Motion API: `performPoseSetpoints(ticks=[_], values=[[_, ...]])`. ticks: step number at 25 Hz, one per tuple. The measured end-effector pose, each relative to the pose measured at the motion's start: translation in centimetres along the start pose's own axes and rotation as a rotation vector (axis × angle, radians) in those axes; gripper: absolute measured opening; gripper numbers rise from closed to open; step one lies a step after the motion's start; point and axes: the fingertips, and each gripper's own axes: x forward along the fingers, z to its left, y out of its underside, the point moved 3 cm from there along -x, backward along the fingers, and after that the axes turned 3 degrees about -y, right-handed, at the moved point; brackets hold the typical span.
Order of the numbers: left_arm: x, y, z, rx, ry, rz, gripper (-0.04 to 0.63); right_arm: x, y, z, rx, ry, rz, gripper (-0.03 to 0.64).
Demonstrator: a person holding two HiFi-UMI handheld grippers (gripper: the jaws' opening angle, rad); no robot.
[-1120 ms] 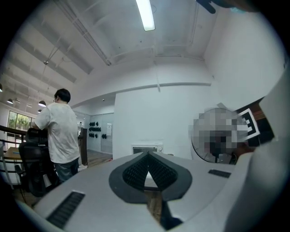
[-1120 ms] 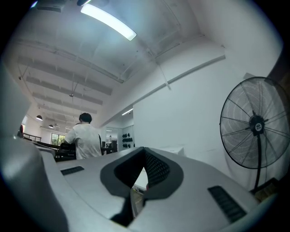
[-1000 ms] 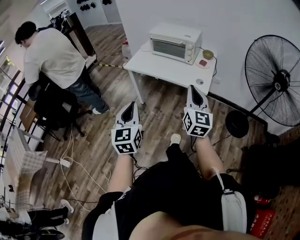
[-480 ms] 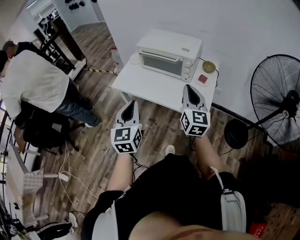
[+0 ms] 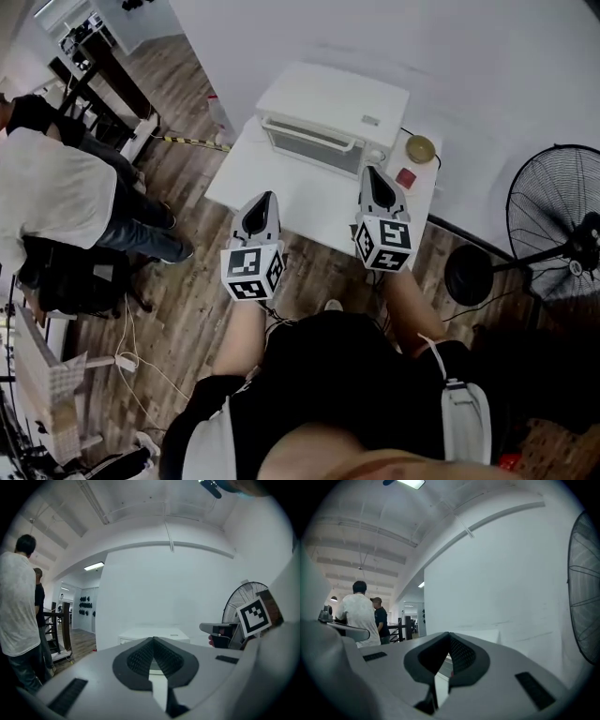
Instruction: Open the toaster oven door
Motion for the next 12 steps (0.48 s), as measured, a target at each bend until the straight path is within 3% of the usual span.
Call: performPoseSetpoints(ticks=[12], values=[[6.3,0.2,2.8,0.042,0.124,0.030,0.012,4.5,2.6,-0.4,0.089,0.112,0.060,0.008]])
